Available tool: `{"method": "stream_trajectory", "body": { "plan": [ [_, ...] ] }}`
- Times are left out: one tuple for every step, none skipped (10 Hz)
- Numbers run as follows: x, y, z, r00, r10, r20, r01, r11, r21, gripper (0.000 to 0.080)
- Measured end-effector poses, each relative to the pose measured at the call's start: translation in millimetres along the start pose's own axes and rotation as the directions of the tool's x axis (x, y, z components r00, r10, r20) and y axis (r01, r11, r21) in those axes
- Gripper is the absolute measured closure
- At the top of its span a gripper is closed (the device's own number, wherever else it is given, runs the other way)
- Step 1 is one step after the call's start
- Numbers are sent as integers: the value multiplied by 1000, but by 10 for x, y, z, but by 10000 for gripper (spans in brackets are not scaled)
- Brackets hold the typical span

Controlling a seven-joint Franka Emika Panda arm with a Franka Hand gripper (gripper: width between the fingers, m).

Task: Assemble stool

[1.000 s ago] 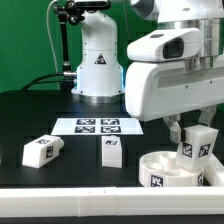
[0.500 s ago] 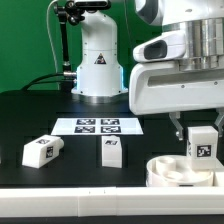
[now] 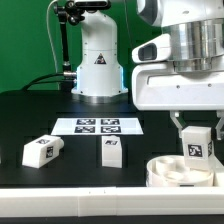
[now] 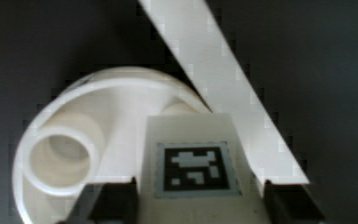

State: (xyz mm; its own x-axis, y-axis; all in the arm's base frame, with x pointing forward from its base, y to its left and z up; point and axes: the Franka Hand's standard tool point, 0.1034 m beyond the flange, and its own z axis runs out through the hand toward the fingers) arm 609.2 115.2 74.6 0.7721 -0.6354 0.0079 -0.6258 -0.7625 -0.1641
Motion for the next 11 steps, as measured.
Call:
{"method": "stream_trajectory", "body": {
  "plan": [
    [-17,-11,2,998,68,4,-68,998,1,462],
    [-29,-24,3,984,176,12,-176,984,6,462],
    [-26,-22,3,978,207,19,-208,978,11,462],
    [-33,-32,3,951,306,31,-307,952,17,462],
    [-44,-46,3,917,397,38,-398,917,18,462],
    [-46,-50,4,889,456,45,-457,889,19,462],
    [-45,-49,4,878,475,51,-477,879,21,462],
    [-50,-59,3,849,524,59,-526,850,23,462],
    [-55,-61,5,861,506,59,-508,861,24,384],
    [-56,-63,4,865,498,59,-500,866,24,247],
    [-25,-69,-53,896,440,54,-443,896,37,180]
  ]
}}
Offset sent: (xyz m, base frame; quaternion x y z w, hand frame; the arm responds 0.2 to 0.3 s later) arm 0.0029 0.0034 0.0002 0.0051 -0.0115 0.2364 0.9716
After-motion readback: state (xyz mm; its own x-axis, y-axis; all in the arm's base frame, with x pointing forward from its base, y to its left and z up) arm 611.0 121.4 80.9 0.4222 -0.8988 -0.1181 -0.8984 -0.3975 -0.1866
